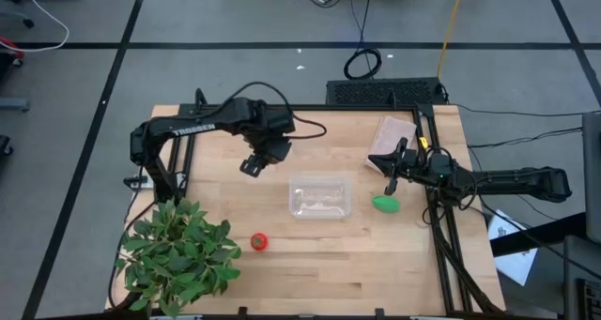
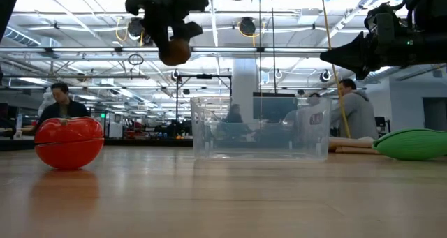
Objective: Pick and placing Produce into tupperware
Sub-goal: Put the brown kiwi into the transparent bin
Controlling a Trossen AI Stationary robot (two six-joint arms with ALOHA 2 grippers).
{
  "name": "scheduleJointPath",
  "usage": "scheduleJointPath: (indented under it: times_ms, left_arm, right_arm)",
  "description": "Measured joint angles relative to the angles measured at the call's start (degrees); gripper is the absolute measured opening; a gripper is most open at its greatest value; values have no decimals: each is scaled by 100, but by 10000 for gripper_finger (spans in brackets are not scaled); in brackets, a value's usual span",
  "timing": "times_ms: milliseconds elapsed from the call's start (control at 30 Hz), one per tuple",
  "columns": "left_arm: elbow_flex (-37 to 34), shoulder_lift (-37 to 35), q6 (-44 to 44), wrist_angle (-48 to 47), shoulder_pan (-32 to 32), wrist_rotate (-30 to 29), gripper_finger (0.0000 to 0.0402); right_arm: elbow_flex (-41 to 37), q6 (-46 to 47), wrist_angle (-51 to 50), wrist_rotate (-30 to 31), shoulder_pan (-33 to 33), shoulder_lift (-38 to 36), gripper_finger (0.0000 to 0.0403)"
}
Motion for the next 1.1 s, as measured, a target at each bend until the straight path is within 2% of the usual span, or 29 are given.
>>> scheduleJointPath:
  times_ms: [333,833,1100]
  left_arm:
    - [546,-139,-169,-386,177,-216,246]
    - [528,-128,-374,-375,253,-118,246]
    - [519,38,-415,-341,209,-253,246]
  right_arm:
    - [0,0,-1,-1,1,9,0]
    - [0,0,-2,0,2,9,0]
    - [0,0,35,0,2,13,0]
